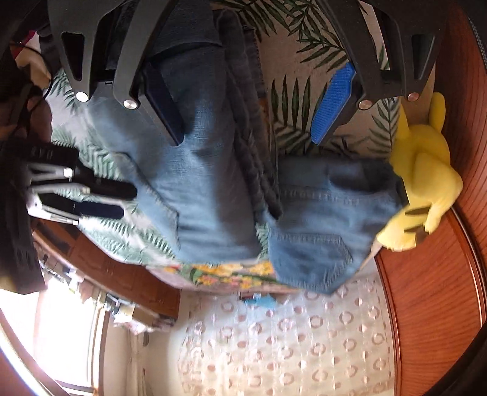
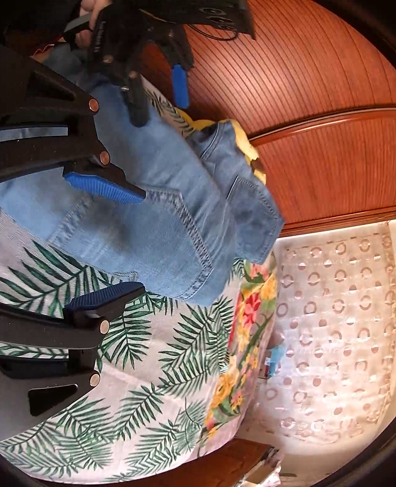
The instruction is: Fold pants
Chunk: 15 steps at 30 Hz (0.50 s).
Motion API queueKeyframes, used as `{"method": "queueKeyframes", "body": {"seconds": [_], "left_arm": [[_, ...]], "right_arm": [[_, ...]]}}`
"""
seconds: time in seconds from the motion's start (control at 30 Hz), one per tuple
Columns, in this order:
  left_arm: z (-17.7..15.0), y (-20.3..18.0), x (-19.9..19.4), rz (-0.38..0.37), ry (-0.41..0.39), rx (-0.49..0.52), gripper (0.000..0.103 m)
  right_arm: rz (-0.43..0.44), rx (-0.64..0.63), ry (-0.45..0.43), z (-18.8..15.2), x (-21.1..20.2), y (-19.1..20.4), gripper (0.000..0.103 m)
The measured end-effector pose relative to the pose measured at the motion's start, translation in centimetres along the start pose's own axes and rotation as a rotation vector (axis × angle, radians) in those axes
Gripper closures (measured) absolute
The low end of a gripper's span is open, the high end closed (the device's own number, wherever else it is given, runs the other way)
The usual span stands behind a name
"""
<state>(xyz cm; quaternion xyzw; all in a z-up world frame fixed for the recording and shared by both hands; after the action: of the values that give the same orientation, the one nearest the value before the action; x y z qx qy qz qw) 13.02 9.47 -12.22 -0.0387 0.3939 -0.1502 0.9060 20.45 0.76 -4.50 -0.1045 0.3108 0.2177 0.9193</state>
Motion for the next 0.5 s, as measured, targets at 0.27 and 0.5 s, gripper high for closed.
{"method": "queueKeyframes", "body": {"seconds": [0.27, 0.5], "left_arm": [[-2.1, 1.0, 1.5, 0.004, 0.043, -0.025, 0.017], [-1.6, 1.5, 1.8, -0.057, 0.053, -0.03, 0.017]], "right_arm": [[0.021, 0.029, 0.069, -0.1, 4.3, 1.0, 0.033], [0.06, 0.064, 0.091, 0.0, 6.1, 0.4, 0.027]]}}
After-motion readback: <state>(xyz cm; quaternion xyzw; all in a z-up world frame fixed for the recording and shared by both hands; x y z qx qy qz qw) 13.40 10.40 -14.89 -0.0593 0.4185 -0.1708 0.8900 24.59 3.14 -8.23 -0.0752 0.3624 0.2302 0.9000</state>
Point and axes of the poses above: each gripper's, at about its wrist camera, not at the fingertips, and x roughly the way its jaws point, y to its left, z to its top, the point moved 3 cm from there along x, roughly the way its jaws point, and after that the axes turned 13 degrees about -z, right-handed, at the moved point
